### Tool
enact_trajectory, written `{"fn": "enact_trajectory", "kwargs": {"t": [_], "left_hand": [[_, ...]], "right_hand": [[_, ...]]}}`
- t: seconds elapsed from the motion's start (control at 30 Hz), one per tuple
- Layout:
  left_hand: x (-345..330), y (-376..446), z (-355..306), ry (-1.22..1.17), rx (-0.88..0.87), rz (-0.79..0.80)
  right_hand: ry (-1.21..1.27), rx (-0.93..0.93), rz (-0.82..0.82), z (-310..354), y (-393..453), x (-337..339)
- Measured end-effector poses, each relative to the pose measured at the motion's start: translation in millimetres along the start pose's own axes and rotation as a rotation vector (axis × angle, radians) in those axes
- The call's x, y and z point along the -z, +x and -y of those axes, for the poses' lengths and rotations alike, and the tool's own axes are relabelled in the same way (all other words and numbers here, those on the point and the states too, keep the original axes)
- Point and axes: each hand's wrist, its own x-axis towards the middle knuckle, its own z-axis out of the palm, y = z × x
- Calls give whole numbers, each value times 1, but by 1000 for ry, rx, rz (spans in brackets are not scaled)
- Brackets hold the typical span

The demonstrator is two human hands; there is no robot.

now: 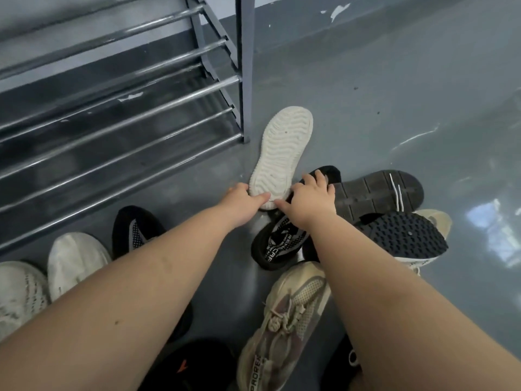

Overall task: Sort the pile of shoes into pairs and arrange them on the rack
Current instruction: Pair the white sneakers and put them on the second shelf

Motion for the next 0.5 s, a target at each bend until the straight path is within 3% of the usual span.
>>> {"fn": "enact_trajectory", "kwargs": {"t": [0.2, 0.3, 0.5], "left_hand": [[16, -21, 10, -416, 96, -202], [40, -45, 20, -579, 112, -206], [79, -117, 68, -653, 138, -226]], "right_hand": [[156, 48, -73, 20, -17, 1], [300, 43, -146, 46, -38, -4], [1106, -56, 138, 90, -94, -21]]}}
